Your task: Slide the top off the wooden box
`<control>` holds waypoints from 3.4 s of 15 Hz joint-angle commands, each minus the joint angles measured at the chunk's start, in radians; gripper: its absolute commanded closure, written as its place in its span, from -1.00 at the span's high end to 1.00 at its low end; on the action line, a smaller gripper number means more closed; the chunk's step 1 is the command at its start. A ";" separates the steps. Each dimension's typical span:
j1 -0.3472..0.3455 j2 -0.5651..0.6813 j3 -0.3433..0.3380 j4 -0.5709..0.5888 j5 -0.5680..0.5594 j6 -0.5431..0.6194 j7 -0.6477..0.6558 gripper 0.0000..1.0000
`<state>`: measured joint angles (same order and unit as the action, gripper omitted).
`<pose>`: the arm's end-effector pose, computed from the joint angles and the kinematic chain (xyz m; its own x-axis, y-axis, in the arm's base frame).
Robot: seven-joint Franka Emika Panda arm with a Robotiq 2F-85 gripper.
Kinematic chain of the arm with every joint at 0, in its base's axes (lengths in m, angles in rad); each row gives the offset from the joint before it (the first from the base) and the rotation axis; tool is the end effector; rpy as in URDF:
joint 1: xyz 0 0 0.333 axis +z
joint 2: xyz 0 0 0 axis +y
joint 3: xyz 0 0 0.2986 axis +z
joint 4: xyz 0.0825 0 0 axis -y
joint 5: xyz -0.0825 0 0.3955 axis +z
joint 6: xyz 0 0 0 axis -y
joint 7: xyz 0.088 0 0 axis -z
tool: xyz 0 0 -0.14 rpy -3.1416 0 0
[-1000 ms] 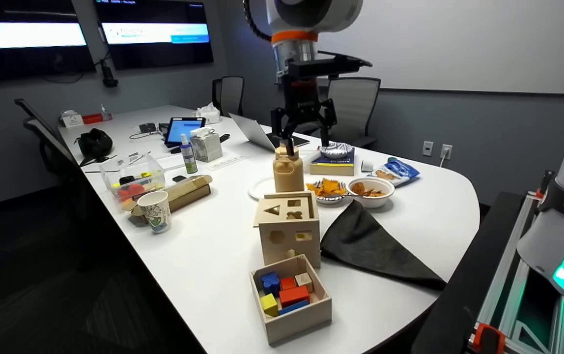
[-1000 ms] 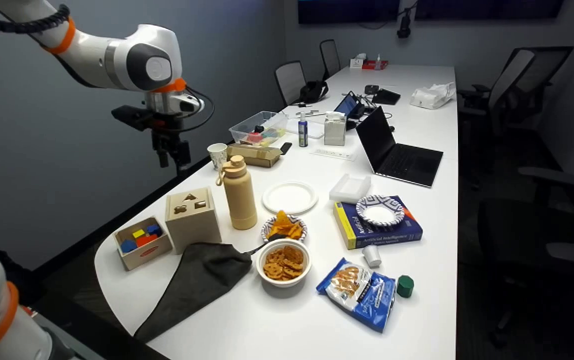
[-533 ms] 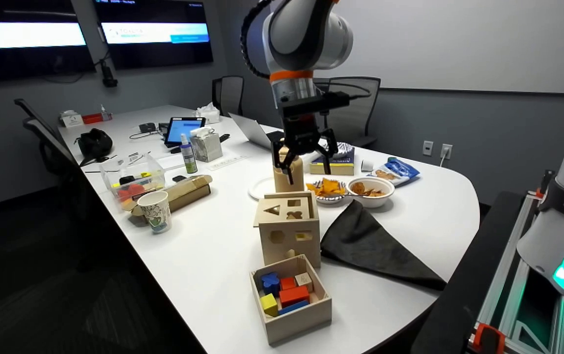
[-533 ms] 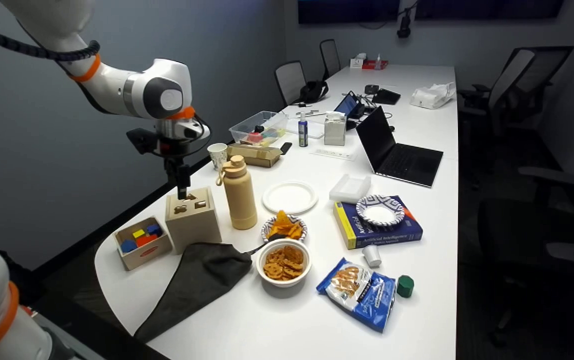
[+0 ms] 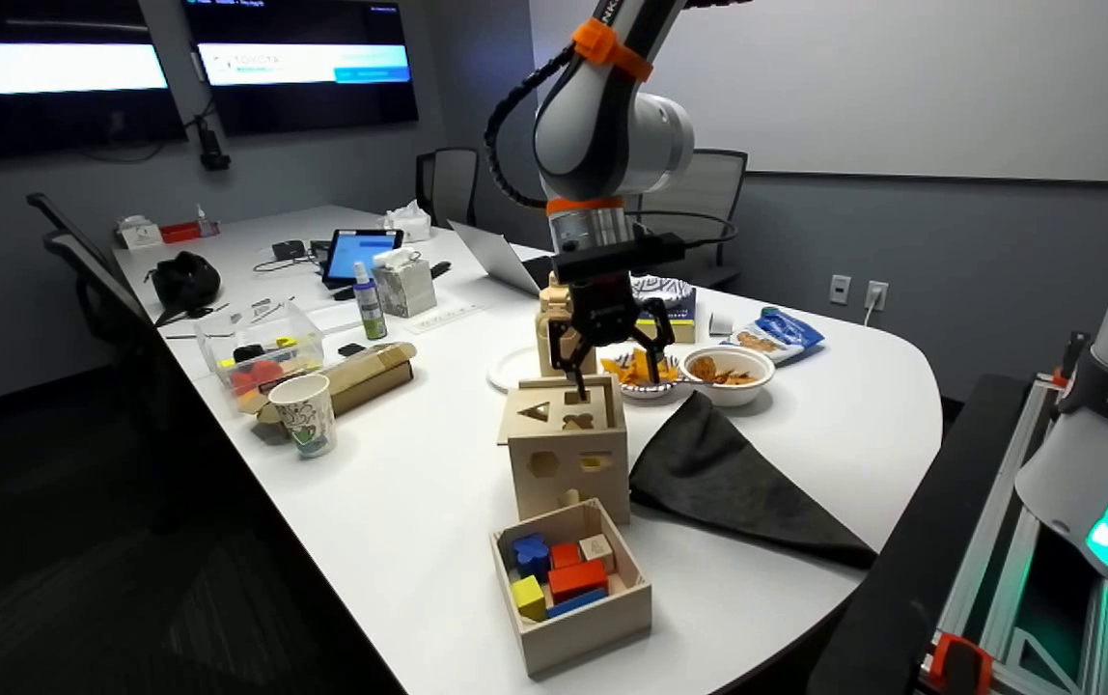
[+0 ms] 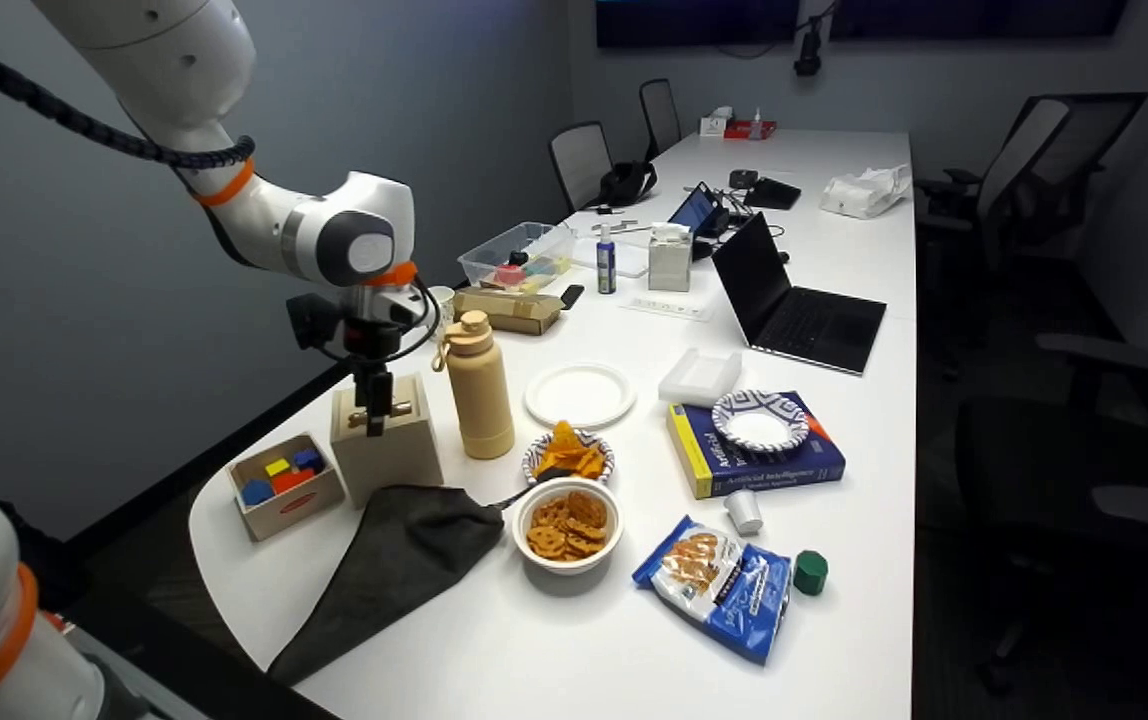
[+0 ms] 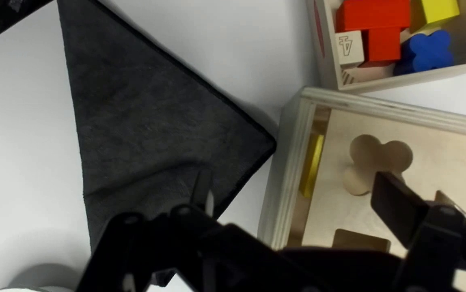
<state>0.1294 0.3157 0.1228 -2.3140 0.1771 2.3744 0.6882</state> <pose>0.4695 0.1321 0.1309 0.7972 -0.5349 -0.2800 -0.5388 -0.8395 0.0697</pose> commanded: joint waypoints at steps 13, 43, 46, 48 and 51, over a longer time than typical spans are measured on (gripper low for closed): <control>0.073 0.108 -0.024 0.081 0.048 -0.014 0.080 1.00; 0.099 0.230 -0.033 0.303 0.030 -0.139 0.076 1.00; 0.090 0.233 -0.025 0.302 0.048 -0.124 0.030 1.00; 0.094 0.227 -0.027 0.299 0.046 -0.129 0.020 1.00; 0.122 0.221 -0.044 0.315 0.014 -0.178 0.070 1.00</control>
<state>0.2255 0.5345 0.0925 -2.0354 0.2084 2.2492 0.7328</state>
